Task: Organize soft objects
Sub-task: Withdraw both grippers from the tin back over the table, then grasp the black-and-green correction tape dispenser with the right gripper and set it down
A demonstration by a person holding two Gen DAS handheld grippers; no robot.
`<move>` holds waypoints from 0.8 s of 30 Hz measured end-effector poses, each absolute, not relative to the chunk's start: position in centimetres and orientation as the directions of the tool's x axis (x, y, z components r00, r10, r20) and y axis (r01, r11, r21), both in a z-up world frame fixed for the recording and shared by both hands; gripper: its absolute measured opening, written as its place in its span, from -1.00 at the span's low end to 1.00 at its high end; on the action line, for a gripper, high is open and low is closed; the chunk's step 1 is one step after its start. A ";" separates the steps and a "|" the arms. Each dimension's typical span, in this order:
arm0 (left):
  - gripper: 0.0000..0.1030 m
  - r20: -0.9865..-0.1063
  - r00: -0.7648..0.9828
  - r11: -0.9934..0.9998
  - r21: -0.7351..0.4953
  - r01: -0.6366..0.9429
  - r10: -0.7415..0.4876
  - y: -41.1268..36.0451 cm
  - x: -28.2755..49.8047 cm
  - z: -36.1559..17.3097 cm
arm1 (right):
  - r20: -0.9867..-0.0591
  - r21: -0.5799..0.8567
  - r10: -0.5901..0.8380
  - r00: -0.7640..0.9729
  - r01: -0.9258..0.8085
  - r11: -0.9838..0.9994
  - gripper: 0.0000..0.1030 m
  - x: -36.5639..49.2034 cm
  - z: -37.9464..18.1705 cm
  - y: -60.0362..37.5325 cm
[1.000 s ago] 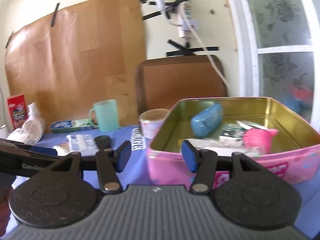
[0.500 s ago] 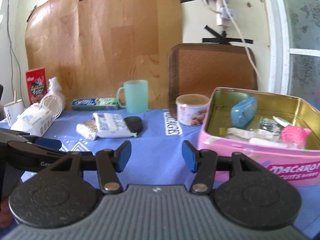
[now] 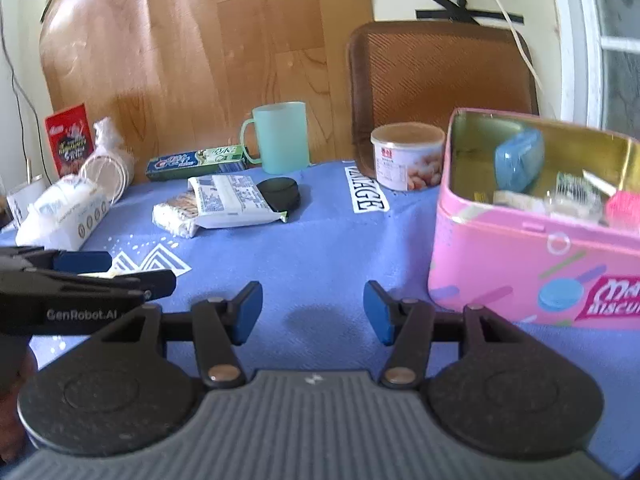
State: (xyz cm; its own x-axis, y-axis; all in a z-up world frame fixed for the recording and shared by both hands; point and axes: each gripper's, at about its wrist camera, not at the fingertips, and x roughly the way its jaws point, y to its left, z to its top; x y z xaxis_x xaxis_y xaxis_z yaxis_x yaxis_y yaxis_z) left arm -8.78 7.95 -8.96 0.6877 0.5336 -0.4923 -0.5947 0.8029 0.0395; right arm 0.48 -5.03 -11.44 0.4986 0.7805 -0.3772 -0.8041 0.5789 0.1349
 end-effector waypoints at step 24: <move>0.72 -0.420 0.727 0.756 -0.133 -0.641 0.543 9.9 -11.2 -8.4 | -0.365 0.115 0.826 0.429 -0.860 0.498 0.13 1.7 -9.8 -1.0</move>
State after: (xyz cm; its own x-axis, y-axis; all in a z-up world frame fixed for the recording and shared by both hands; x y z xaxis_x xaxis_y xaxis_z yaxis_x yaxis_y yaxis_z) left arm -11.24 9.92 -8.37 0.7271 0.5433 -0.4197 -0.6413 0.7558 -0.1326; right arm 1.74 -1.02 -9.83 0.4293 0.8263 -0.3646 -0.8597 0.4976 0.1155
